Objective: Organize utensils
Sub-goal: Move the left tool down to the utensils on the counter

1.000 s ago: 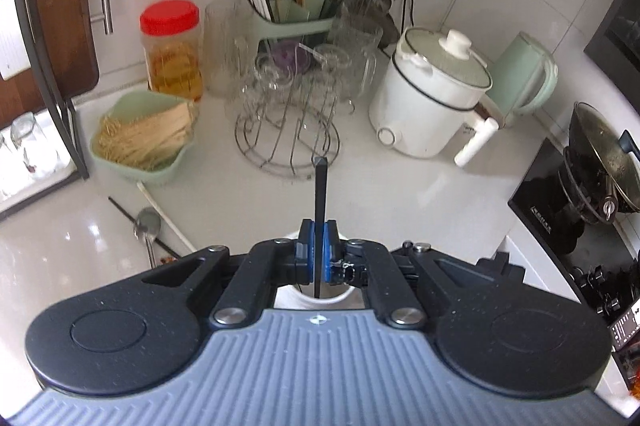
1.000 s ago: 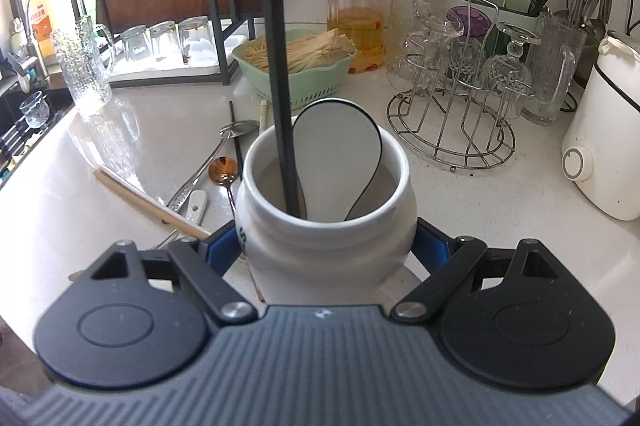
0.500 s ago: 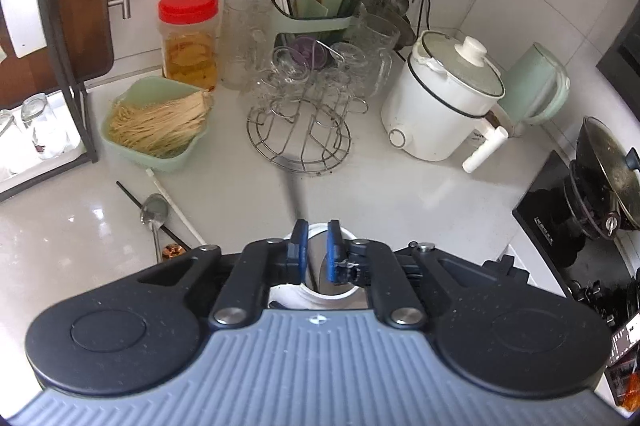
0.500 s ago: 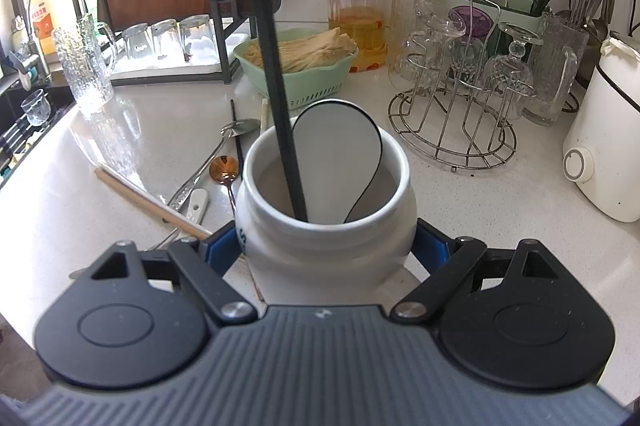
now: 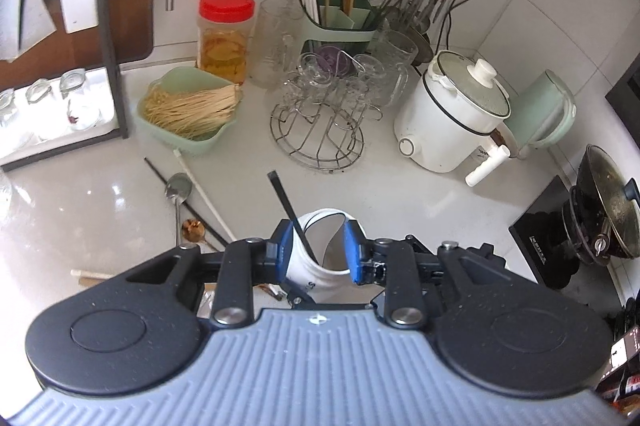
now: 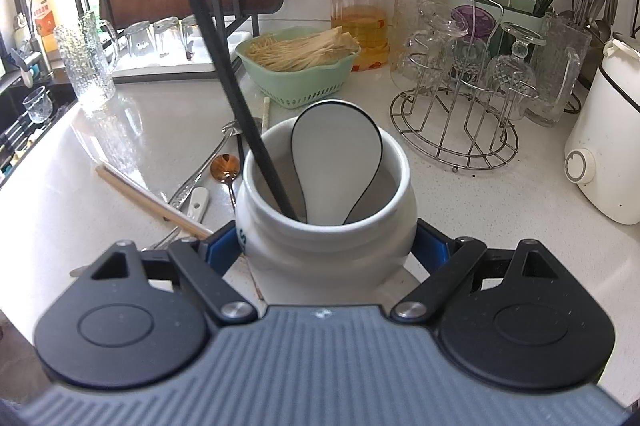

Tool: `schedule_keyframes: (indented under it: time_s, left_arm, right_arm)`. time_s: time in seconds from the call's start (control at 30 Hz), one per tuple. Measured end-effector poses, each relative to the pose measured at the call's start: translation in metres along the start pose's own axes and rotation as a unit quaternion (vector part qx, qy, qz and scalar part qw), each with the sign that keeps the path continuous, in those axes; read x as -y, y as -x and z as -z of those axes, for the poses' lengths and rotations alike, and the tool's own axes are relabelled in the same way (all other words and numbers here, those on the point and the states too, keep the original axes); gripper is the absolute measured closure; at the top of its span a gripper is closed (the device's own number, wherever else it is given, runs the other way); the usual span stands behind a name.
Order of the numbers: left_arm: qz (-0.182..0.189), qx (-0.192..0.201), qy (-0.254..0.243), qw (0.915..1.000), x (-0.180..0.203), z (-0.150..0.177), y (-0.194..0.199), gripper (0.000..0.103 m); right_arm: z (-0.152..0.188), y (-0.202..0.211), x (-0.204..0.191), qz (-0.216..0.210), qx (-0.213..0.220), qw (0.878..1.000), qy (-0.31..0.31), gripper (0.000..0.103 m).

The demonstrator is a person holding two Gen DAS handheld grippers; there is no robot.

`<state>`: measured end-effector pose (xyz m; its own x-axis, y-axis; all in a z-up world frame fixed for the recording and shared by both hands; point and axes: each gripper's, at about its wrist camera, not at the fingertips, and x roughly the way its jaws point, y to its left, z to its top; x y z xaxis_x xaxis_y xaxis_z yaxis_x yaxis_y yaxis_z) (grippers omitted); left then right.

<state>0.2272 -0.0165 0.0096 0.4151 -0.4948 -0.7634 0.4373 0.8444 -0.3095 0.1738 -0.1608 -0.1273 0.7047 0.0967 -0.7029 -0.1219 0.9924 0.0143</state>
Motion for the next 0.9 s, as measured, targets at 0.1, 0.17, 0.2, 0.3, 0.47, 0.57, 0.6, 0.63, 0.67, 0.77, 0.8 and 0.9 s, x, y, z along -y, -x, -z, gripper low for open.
schedule_keyframes:
  time_s: [0.1,0.17,0.2,0.3,0.47,0.57,0.6,0.63,0.67,0.77,0.8,0.9]
  left_arm:
    - [-0.006,0.002,0.009,0.9999,-0.001,0.007,0.004,0.071]
    - [-0.019,-0.002,0.018,0.9997,-0.002,0.011,0.004,0.071]
    - [-0.021,-0.005,0.026,0.9994,-0.003,0.013,0.005,0.071]
    - [-0.021,-0.006,0.035,0.9992,-0.006,0.022,0.008,0.071]
    - [-0.046,-0.015,0.046,0.9978,-0.014,0.044,-0.001,0.071]
    - [-0.055,-0.011,0.063,0.9965,-0.018,0.058,0.000,0.071]
    - [-0.059,-0.009,0.066,0.9961,-0.019,0.063,0.000,0.071]
    - [-0.060,-0.007,0.070,0.9957,-0.022,0.067,0.000,0.071]
    - [-0.062,-0.007,0.076,0.9951,-0.024,0.071,-0.002,0.071]
    - [-0.071,-0.007,0.096,0.9928,-0.035,0.083,-0.007,0.071]
    - [-0.072,-0.007,0.104,0.9919,-0.039,0.087,-0.009,0.071]
    - [-0.069,-0.009,0.139,0.9879,-0.055,0.101,-0.016,0.071]
  right_arm:
    - [0.001,0.000,0.000,0.000,0.002,1.000,-0.001,0.012]
    - [0.002,0.000,0.000,-0.001,0.004,1.000,-0.003,0.012]
    - [0.001,0.000,0.001,-0.001,0.003,1.000,-0.003,0.012]
    - [0.001,-0.001,0.001,-0.004,0.005,1.000,-0.001,0.012]
    - [0.003,-0.001,0.003,-0.012,0.013,1.000,0.005,0.012]
    - [0.003,0.000,0.005,-0.018,0.013,1.000,0.012,0.012]
    - [0.002,0.000,0.005,-0.019,0.012,1.000,0.013,0.012]
    - [0.002,0.000,0.005,-0.019,0.010,1.000,0.014,0.012]
    - [0.002,0.000,0.004,-0.019,0.008,1.000,0.015,0.012]
    - [0.001,-0.001,0.005,-0.021,0.005,1.000,0.018,0.012]
    - [0.000,-0.001,0.005,-0.022,0.004,1.000,0.019,0.012]
    - [-0.001,-0.001,0.006,-0.027,-0.004,0.999,0.024,0.012]
